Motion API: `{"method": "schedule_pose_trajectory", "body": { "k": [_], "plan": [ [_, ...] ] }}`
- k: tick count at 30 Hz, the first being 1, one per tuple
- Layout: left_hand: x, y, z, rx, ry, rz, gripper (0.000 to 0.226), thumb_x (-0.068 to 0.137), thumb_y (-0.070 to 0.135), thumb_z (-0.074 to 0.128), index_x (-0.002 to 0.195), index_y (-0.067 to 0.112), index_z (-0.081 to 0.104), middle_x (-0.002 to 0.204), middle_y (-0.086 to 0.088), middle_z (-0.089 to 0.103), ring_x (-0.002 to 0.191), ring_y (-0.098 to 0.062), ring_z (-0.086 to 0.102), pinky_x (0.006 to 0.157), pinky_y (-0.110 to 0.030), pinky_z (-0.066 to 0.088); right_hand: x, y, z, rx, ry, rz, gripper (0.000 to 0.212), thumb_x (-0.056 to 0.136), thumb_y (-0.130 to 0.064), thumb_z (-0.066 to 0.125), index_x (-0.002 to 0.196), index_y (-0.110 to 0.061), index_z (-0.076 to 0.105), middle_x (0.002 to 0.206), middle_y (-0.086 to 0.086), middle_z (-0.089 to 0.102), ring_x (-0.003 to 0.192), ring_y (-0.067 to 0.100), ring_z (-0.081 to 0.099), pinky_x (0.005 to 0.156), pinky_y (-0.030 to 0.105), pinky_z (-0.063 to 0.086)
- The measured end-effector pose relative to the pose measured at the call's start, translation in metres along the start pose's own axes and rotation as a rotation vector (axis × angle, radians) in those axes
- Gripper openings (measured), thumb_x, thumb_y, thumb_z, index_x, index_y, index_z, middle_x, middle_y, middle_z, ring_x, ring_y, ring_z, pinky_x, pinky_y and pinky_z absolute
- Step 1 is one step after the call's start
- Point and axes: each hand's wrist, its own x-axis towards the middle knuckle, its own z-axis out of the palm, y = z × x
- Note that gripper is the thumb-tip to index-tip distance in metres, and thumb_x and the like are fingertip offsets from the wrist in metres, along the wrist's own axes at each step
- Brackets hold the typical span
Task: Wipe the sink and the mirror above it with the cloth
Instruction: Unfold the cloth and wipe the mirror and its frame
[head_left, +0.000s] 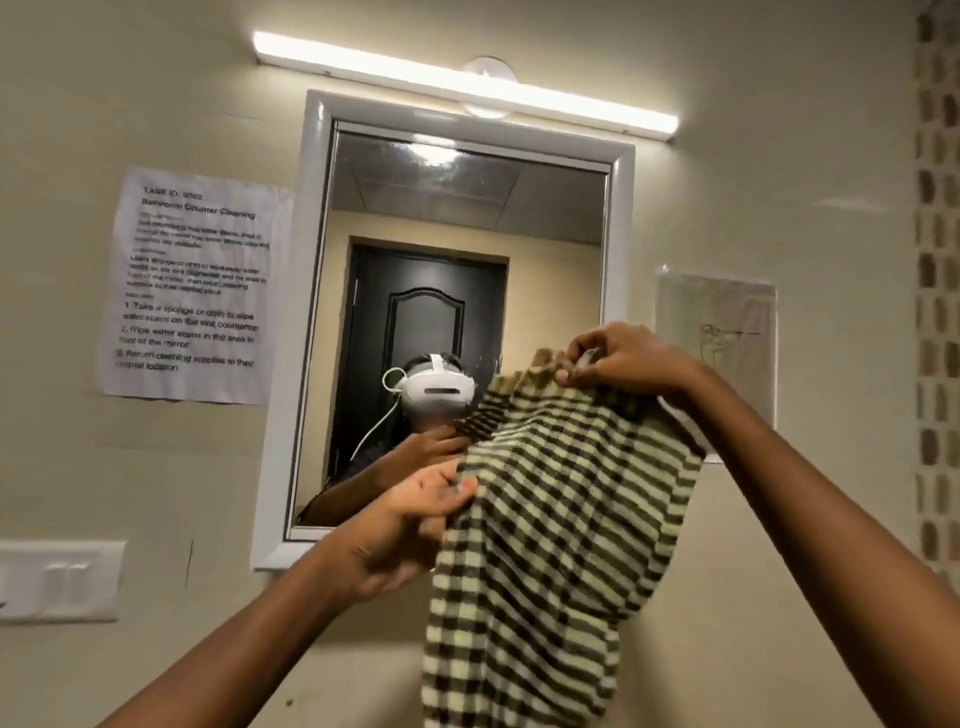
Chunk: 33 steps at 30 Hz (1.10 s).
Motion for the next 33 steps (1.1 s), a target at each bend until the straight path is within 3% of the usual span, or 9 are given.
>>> {"method": "schedule_pose_trajectory", "body": {
  "k": [4, 7, 12, 15, 17, 22, 26, 30, 33],
  "plan": [
    [0.001, -0.002, 0.009, -0.225, 0.184, 0.013, 0.026, 0.075, 0.008, 0.057, 0.09, 0.016, 0.076, 0.098, -0.006, 0.074, 0.089, -0.017, 0.07, 0.086, -0.029, 0.055, -0.04, 0.045, 0.081, -0.112, 0.01, 0.167, 0.023, 0.08, -0.029, 0.07, 0.098, -0.016, 0.062, 0.083, -0.002, 0.063, 0.077, 0.015, 0.059, 0.07, 0.029, 0.052],
    [0.001, -0.011, 0.011, -0.234, 0.299, -0.034, 0.028, 0.075, 0.011, 0.053, 0.089, 0.016, 0.076, 0.098, -0.007, 0.074, 0.092, -0.019, 0.068, 0.094, -0.032, 0.048, -0.106, 0.044, 0.137, -0.026, 0.378, 0.192, 0.011, 0.081, -0.024, 0.067, 0.087, -0.018, 0.059, 0.079, 0.001, 0.062, 0.071, 0.02, 0.057, 0.06, 0.03, 0.043],
    [-0.002, -0.021, 0.003, -0.244, 0.348, -0.027, 0.043, 0.076, 0.016, 0.053, 0.119, 0.018, 0.058, 0.091, -0.004, 0.075, 0.082, -0.016, 0.071, 0.078, -0.031, 0.053, -0.2, 0.003, 0.205, 1.122, 0.375, 0.553, 0.025, 0.076, -0.003, 0.075, 0.06, -0.01, 0.058, 0.042, 0.012, 0.053, 0.031, 0.016, 0.044, 0.037, 0.017, 0.038],
    [-0.004, -0.026, 0.0, -0.295, 0.327, -0.054, 0.042, 0.077, 0.013, 0.052, 0.118, 0.019, 0.056, 0.088, -0.007, 0.076, 0.076, -0.017, 0.073, 0.06, -0.026, 0.059, -0.202, -0.013, 0.22, 1.511, 0.309, 0.6, 0.06, 0.039, -0.031, 0.09, 0.08, 0.0, 0.058, 0.048, 0.011, 0.061, 0.03, 0.01, 0.053, 0.032, 0.016, 0.042],
    [-0.006, -0.028, 0.001, -0.305, 0.339, -0.04, 0.043, 0.075, 0.014, 0.052, 0.118, 0.019, 0.055, 0.085, -0.007, 0.076, 0.074, -0.017, 0.073, 0.058, -0.025, 0.059, -0.196, -0.01, 0.22, 1.461, 0.385, 0.573, 0.055, 0.061, -0.042, 0.071, 0.102, -0.011, 0.05, 0.074, 0.012, 0.071, 0.056, 0.013, 0.068, 0.047, 0.026, 0.053],
    [-0.011, -0.031, 0.0, -0.456, 0.376, -0.001, 0.072, 0.059, 0.013, 0.078, 0.127, 0.01, 0.053, 0.089, -0.01, 0.076, 0.079, -0.02, 0.073, 0.062, -0.031, 0.06, -0.191, -0.005, 0.224, 1.295, 0.478, 0.566, 0.089, 0.023, -0.09, 0.06, 0.097, -0.043, 0.044, 0.1, -0.002, 0.065, 0.092, 0.023, 0.065, 0.089, 0.041, 0.046],
    [-0.012, -0.039, 0.002, -0.471, 0.392, -0.024, 0.045, 0.073, 0.017, 0.057, 0.117, 0.012, 0.057, 0.084, -0.007, 0.076, 0.077, -0.016, 0.073, 0.07, -0.032, 0.061, -0.184, -0.014, 0.234, 1.141, 0.263, 0.546, 0.105, 0.02, -0.101, 0.041, 0.099, -0.033, 0.05, 0.077, -0.004, 0.063, 0.068, 0.012, 0.061, 0.074, 0.032, 0.049],
    [-0.012, -0.041, 0.009, -0.462, 0.399, -0.005, 0.031, 0.083, 0.017, 0.05, 0.112, 0.013, 0.058, 0.081, -0.006, 0.076, 0.074, -0.016, 0.073, 0.064, -0.03, 0.061, -0.176, -0.026, 0.221, 0.964, 0.19, 0.442, 0.071, 0.05, -0.096, 0.026, 0.093, -0.043, 0.045, 0.113, -0.004, 0.059, 0.104, 0.014, 0.058, 0.096, 0.037, 0.047],
    [-0.014, -0.042, 0.012, -0.481, 0.418, -0.006, 0.023, 0.09, 0.02, 0.045, 0.106, 0.013, 0.061, 0.078, -0.007, 0.076, 0.071, -0.017, 0.073, 0.059, -0.03, 0.061, -0.172, -0.022, 0.218, 0.503, 0.392, 0.499, 0.062, 0.066, -0.086, 0.025, 0.1, -0.035, 0.038, 0.114, -0.006, 0.042, 0.101, 0.011, 0.05, 0.076, 0.025, 0.043]
  ]
}}
